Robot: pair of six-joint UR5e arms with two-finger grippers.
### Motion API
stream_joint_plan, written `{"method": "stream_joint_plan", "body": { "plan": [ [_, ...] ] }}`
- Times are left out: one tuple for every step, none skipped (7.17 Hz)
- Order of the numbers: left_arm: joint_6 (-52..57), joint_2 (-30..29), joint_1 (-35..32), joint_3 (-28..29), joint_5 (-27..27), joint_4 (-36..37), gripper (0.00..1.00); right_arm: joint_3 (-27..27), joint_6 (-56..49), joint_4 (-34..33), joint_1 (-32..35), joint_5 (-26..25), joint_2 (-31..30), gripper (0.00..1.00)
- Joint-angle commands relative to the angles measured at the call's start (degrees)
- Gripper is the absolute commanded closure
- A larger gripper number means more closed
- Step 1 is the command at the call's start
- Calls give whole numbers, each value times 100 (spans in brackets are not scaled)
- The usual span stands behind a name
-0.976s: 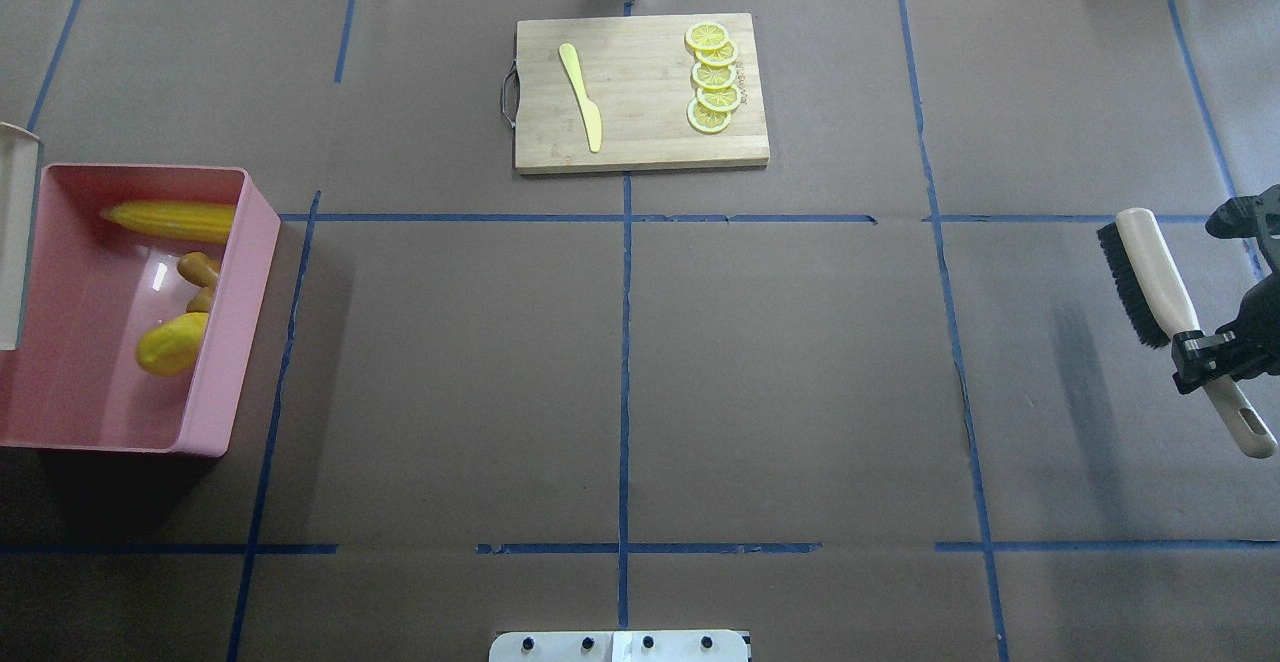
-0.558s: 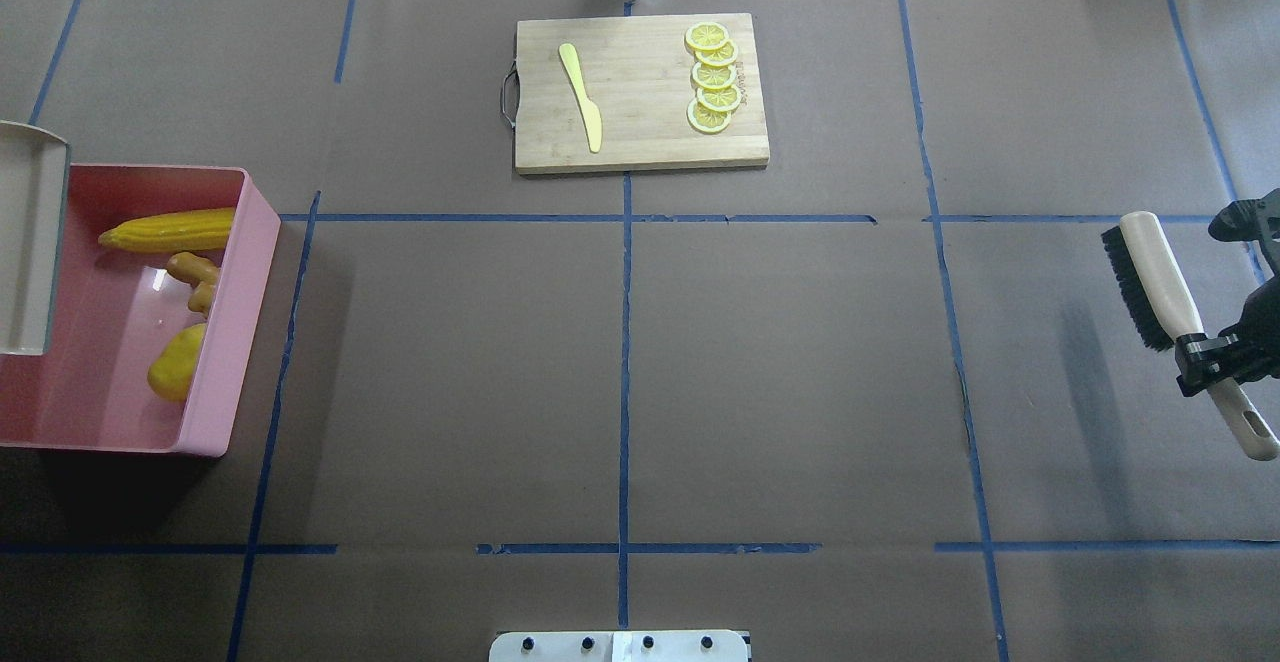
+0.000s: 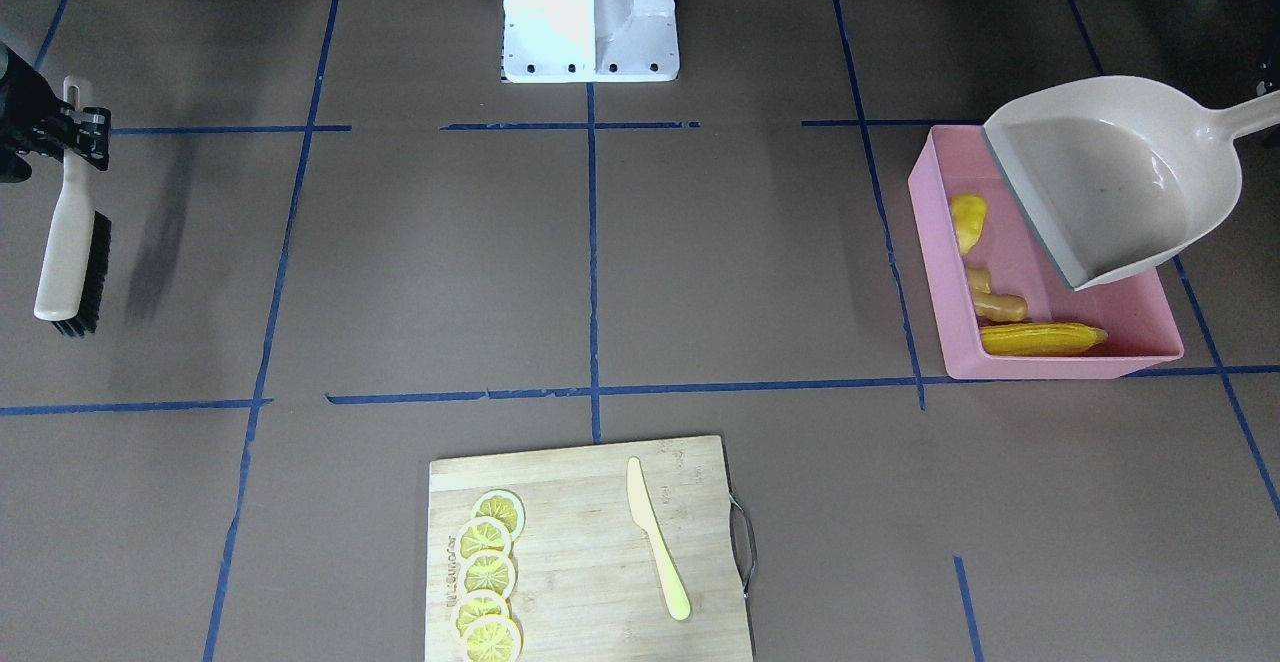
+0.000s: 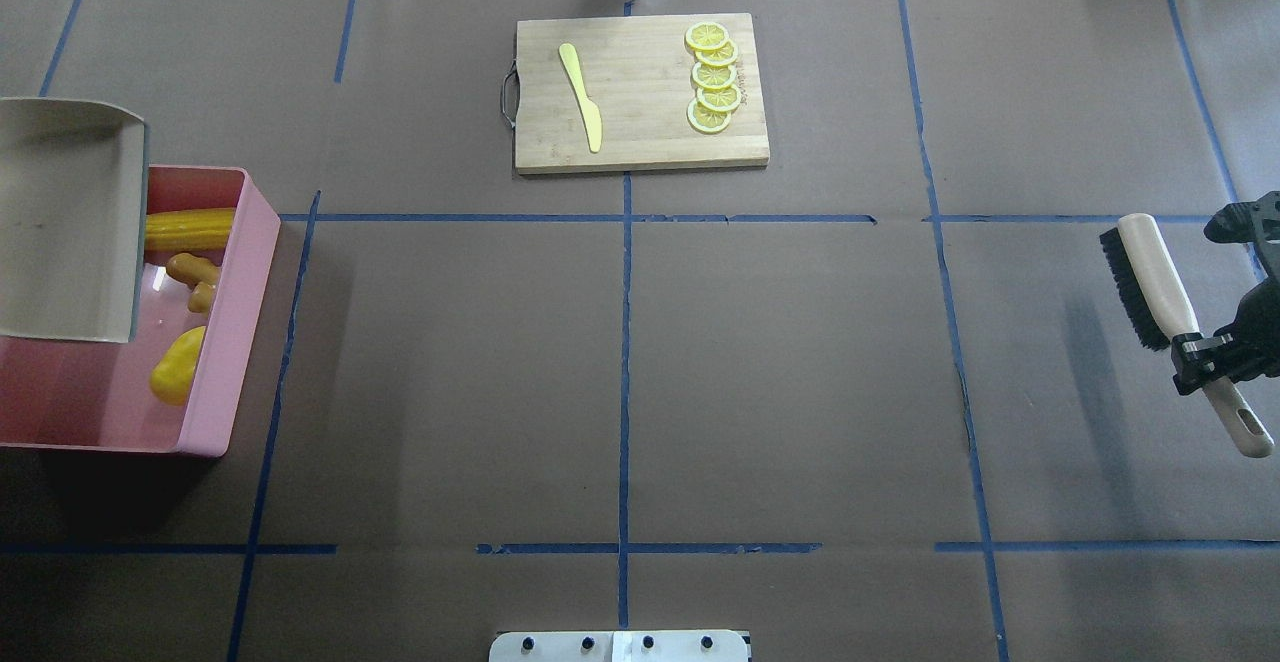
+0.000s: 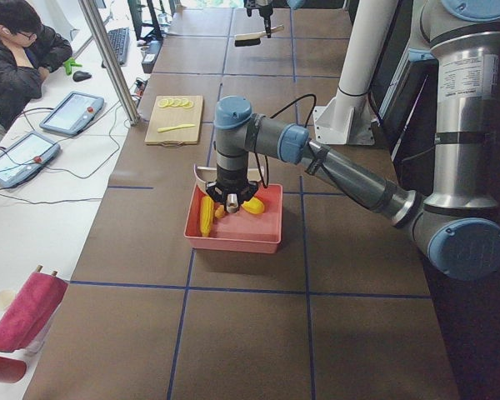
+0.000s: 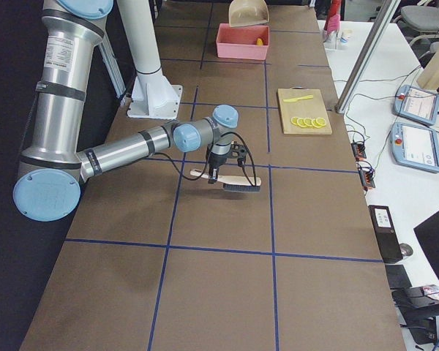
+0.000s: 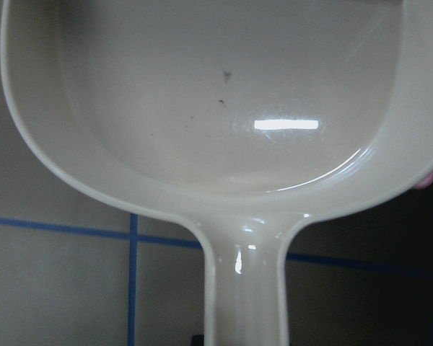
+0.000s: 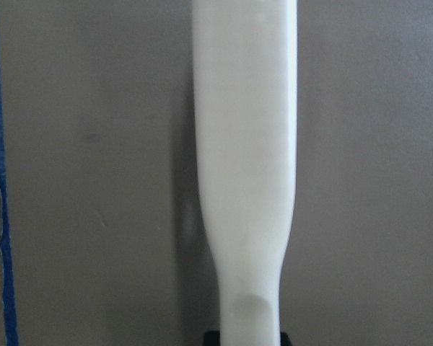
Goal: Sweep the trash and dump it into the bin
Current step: 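Hold the emptied dustpan above the pink bin with the left gripper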
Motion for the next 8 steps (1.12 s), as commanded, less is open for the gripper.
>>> {"method": "stream_joint_plan", "body": {
  "plan": [
    [-827,-295,104,-190,-304,169,100,-511,690,1017,-11,334,-11,98],
    [-1197,-313,409,-277,-305,142,100,-590,1096,1291,-11,334,-19,98],
    [-1757,-383,891,-418,-305,46,100,-609,1291,1337,-20,334,-89,98],
    [-2242,-410,1278,-480,-296,-155,100,-670,1328,1338,-28,326,-90,98],
    [-2673,-410,1526,-489,-287,-444,100,-670,1337,1346,-81,334,-90,98],
    [-2903,-410,1711,-489,-252,-543,100,-679,1320,1355,-212,308,-90,98],
    [-3036,-419,1904,-481,-235,-578,100,-670,1294,1355,-291,308,-81,98],
    [-3194,-489,2115,-472,-226,-579,100,-670,1302,1364,-388,299,-81,97]
  ]
}}
